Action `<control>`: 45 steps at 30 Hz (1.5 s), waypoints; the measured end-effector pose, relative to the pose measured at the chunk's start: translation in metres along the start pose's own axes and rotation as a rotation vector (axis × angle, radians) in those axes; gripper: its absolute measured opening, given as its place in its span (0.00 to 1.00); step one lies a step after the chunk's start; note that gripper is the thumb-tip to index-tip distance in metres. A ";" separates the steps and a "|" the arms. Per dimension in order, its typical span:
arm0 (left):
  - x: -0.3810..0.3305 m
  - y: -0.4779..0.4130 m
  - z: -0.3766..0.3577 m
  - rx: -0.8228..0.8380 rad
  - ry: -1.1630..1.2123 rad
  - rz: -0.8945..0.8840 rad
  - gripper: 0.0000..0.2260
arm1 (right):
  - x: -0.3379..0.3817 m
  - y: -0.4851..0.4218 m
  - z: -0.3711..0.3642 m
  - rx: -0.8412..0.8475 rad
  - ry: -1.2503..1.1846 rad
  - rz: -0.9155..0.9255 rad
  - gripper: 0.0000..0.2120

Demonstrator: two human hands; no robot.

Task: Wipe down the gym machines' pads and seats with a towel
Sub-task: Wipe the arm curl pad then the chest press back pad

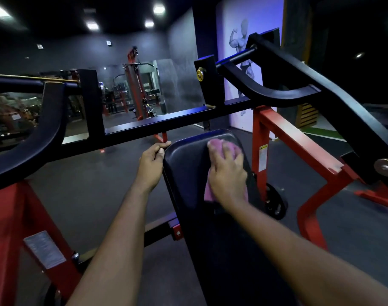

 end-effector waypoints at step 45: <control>0.004 0.017 0.031 0.250 0.101 0.151 0.18 | 0.088 0.050 -0.035 -0.024 0.126 0.223 0.30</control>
Point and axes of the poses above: each hand's wrist, its own y-axis away from the middle knuckle, its own z-axis out of the back of the hand, x = y × z, the point moved 4 cm from there along -y, towards the middle knuckle, and after that the axes turned 8 degrees about x, right-handed, at the moved point
